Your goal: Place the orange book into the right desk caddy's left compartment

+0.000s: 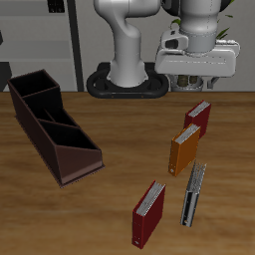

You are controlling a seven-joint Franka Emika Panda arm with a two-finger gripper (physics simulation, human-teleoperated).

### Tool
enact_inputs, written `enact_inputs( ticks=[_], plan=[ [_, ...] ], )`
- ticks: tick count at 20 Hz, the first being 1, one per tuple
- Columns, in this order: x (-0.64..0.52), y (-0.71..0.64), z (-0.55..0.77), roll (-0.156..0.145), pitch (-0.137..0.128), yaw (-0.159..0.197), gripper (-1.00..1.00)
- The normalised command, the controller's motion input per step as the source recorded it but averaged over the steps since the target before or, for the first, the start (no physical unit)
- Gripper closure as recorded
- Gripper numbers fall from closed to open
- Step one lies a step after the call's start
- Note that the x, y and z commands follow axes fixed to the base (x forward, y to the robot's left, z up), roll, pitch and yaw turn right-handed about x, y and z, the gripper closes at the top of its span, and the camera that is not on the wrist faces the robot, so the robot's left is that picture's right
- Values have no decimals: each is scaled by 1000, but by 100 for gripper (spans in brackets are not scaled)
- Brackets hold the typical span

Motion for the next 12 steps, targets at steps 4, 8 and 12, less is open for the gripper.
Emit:
enact_inputs(
  ticks=[4,8,12],
  plan=[
    [119,57,-74,-21,-10,-27,-100],
    [35,51,-69,7,-4,-38,-100],
    [-22,-26,-112,24,-8,-70,-100]
  ],
)
